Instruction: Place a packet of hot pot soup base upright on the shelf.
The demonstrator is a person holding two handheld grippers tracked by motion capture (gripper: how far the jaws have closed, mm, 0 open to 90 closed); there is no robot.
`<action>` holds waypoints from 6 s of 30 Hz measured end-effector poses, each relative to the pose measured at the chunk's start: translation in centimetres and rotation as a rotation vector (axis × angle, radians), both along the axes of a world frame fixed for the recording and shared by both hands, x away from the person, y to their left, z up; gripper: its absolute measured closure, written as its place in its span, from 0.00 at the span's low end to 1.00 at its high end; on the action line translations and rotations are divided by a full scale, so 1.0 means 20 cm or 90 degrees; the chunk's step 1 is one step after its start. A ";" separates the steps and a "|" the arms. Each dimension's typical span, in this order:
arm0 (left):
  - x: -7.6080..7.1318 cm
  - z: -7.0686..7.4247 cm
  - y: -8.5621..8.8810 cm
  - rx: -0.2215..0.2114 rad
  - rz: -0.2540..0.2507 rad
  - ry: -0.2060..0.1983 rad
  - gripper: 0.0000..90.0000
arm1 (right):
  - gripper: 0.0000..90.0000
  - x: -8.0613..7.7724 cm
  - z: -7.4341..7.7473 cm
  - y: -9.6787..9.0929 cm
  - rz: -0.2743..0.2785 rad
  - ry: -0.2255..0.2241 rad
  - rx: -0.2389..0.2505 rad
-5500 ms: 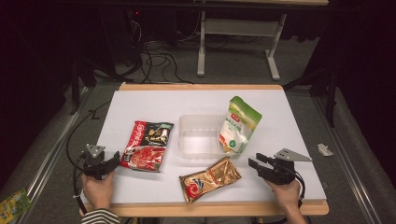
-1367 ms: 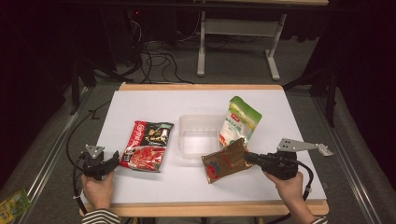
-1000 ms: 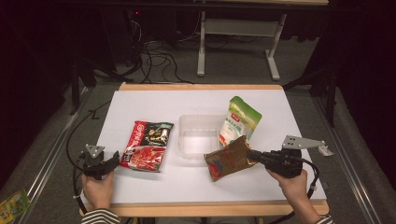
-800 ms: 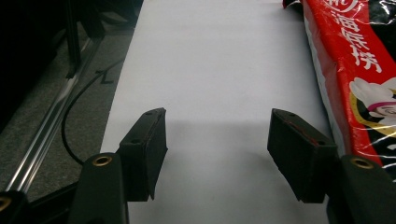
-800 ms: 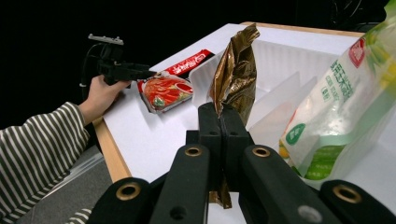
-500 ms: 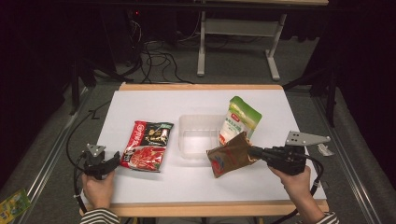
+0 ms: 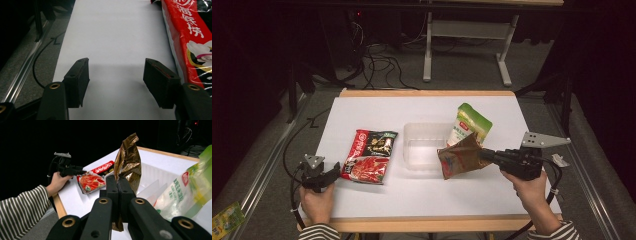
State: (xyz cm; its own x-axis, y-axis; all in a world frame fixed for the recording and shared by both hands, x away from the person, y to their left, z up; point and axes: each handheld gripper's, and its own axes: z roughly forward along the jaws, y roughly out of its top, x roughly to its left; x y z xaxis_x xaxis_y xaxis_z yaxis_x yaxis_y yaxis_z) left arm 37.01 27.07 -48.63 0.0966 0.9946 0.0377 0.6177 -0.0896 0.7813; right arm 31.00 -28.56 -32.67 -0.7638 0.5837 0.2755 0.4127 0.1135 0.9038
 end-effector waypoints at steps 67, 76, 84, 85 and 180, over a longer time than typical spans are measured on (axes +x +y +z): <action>0.00 0.00 0.00 -0.007 -0.001 -0.004 0.42 | 1.00 0.35 0.02 0.10 -0.126 0.060 -0.011; 0.00 0.00 0.00 -0.008 -0.001 -0.005 0.42 | 1.00 0.38 -0.01 0.15 -0.125 0.073 -0.027; -0.01 0.00 0.01 -0.010 -0.001 -0.006 0.42 | 1.00 0.42 -0.04 0.17 -0.126 0.073 -0.028; -0.01 0.00 0.01 -0.010 -0.001 -0.006 0.42 | 1.00 0.42 -0.04 0.17 -0.129 0.074 -0.028; 0.00 0.00 0.00 -0.008 -0.004 0.002 0.42 | 0.63 0.22 -0.16 -0.07 -0.238 -0.069 -0.100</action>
State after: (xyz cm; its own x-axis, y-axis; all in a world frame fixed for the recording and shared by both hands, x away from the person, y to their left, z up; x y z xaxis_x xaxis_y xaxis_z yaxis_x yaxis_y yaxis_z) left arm 37.04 27.17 -48.63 0.1035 0.9943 0.0243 0.6198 -0.0835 0.7803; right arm 35.44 -29.94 -35.95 -0.5113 0.8546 0.0905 0.3548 0.1140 0.9280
